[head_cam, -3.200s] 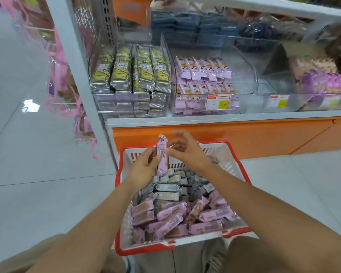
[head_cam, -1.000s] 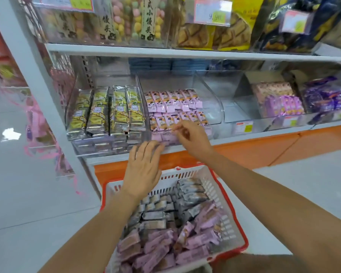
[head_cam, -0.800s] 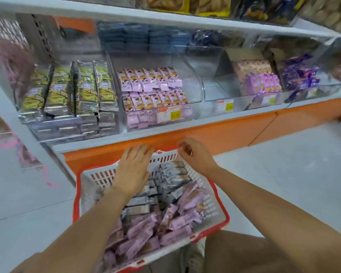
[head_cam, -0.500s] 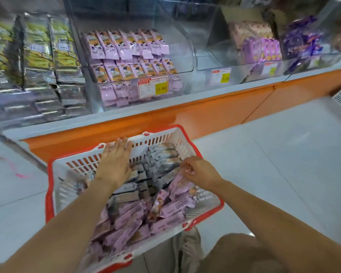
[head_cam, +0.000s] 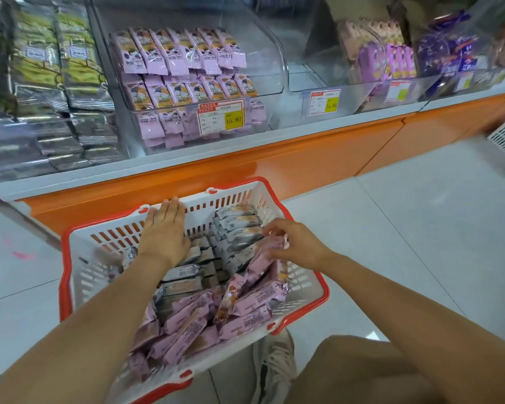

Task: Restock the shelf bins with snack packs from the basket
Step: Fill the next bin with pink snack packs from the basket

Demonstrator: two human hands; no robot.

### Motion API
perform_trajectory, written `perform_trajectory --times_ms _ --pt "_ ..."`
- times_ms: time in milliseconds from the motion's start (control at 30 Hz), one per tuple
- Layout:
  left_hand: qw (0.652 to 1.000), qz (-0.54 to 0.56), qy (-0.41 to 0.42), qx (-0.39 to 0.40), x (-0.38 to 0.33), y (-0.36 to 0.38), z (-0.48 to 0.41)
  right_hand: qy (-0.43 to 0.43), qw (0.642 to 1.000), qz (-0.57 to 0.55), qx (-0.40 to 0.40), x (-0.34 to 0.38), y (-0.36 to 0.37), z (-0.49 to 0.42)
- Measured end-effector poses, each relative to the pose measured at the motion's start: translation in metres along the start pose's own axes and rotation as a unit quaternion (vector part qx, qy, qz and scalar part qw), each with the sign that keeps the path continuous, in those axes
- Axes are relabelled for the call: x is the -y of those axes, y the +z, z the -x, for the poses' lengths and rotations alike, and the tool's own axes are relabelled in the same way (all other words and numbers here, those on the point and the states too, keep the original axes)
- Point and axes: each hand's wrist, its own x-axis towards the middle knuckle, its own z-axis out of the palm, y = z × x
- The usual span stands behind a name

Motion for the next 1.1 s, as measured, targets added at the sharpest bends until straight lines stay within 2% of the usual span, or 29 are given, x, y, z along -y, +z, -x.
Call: perform_trajectory --times_ms 67,133,233,333,400,500,667,800,900,933,967,1033,1100 --pt "0.998 0.051 0.034 -0.016 -0.008 -0.010 0.006 0.004 0.997 -0.068 -0.027 0.014 -0.008 0.001" --pt "0.983 0.164 0.081 -0.033 -0.021 -0.022 0.014 -0.004 0.990 -0.124 -0.060 0.030 -0.016 0.001" --pt "0.927 0.348 0.138 -0.021 -0.041 -0.044 0.026 -0.027 0.976 -0.185 -0.108 0.056 -0.027 -0.002" --pt "0.859 0.485 0.165 -0.011 -0.052 -0.066 0.039 -0.051 0.958 -0.240 -0.147 0.081 -0.034 -0.003" --pt "0.834 0.526 0.164 -0.024 -0.053 -0.076 0.046 -0.065 0.945 -0.270 -0.170 0.096 -0.039 0.000" --pt "0.828 0.542 0.131 -0.061 -0.050 -0.087 0.053 -0.084 0.930 -0.311 -0.176 0.114 -0.044 0.006" --pt "0.771 0.623 0.076 -0.107 -0.043 -0.099 0.058 -0.103 0.953 -0.258 -0.119 0.128 -0.036 0.023" --pt "0.743 0.654 0.070 -0.124 -0.044 -0.111 0.062 -0.136 0.954 -0.220 -0.153 0.141 -0.035 0.029" --pt "0.743 0.653 0.067 -0.131 -0.044 -0.122 0.060 -0.152 0.951 -0.206 -0.171 0.151 -0.046 0.027" --pt "0.756 0.635 0.072 -0.141 -0.043 -0.127 0.059 -0.158 0.950 -0.204 -0.175 0.154 -0.051 0.024" --pt "0.785 0.591 0.076 -0.168 -0.041 -0.131 0.057 -0.161 0.948 -0.203 -0.184 0.157 -0.057 0.021" --pt "0.851 0.431 0.090 -0.287 -0.033 -0.139 0.052 -0.154 0.943 -0.198 -0.220 0.162 -0.072 0.011" --pt "0.866 0.260 0.100 -0.416 -0.022 -0.144 0.045 -0.142 0.936 -0.177 -0.269 0.166 -0.091 -0.002"
